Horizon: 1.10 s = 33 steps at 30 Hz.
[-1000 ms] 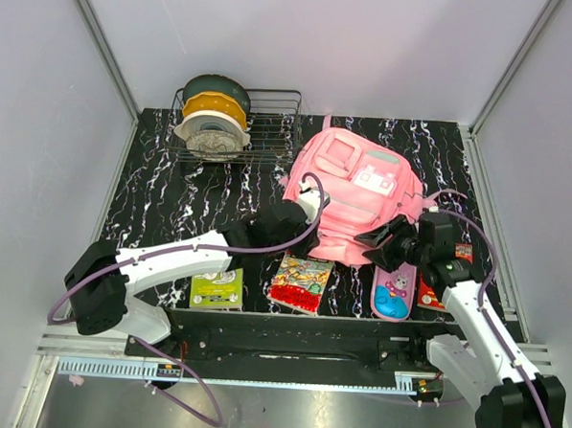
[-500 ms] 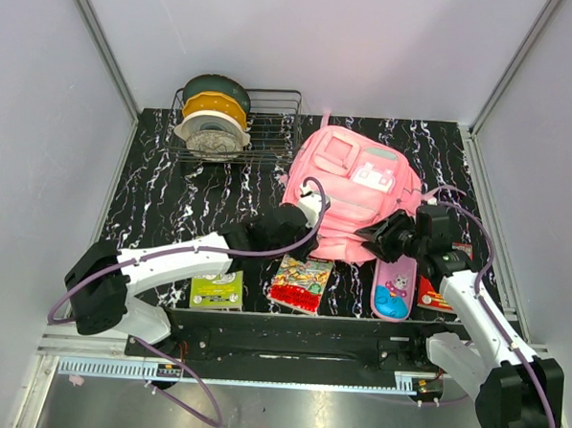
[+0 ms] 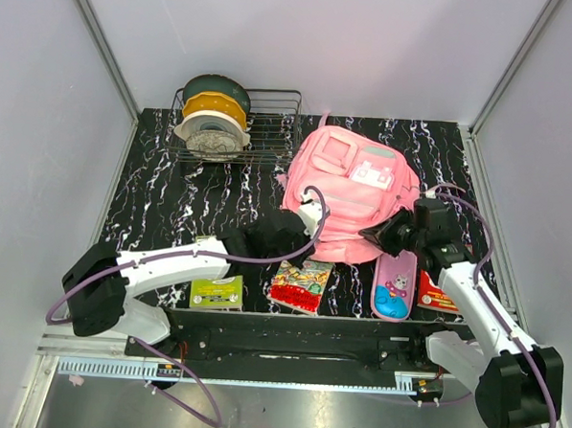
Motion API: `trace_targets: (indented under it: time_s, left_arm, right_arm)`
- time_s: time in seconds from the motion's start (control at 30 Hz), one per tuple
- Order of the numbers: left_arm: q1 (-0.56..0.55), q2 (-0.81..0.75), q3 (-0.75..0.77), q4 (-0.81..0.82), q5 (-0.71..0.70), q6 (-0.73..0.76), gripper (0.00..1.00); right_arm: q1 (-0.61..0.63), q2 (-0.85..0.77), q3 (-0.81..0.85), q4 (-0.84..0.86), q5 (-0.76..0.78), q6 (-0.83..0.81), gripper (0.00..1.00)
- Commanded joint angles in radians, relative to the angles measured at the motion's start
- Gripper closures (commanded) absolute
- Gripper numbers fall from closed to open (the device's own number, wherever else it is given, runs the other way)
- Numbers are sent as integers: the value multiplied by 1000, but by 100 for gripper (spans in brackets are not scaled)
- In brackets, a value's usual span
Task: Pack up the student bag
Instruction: Unzip the student bag at the center of the board.
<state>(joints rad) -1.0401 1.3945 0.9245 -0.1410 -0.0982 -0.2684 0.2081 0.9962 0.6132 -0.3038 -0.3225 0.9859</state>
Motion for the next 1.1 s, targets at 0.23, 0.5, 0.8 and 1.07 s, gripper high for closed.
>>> trace_targets:
  time_s: [0.23, 0.5, 0.8, 1.07]
  left_arm:
    - [93, -95, -50, -46, -183, 14, 100]
    - [291, -85, -96, 21, -115, 26, 100]
    - [370, 116, 49, 118, -72, 55, 100]
    - [410, 208, 92, 198, 38, 52, 99]
  right_arm:
    - [-15, -90, 258, -167, 232, -216, 100]
    - [-38, -117, 387, -276, 194, -309, 100]
    - [-39, -134, 480, -301, 27, -371, 100]
    - [-39, -91, 520, -301, -78, -423, 100]
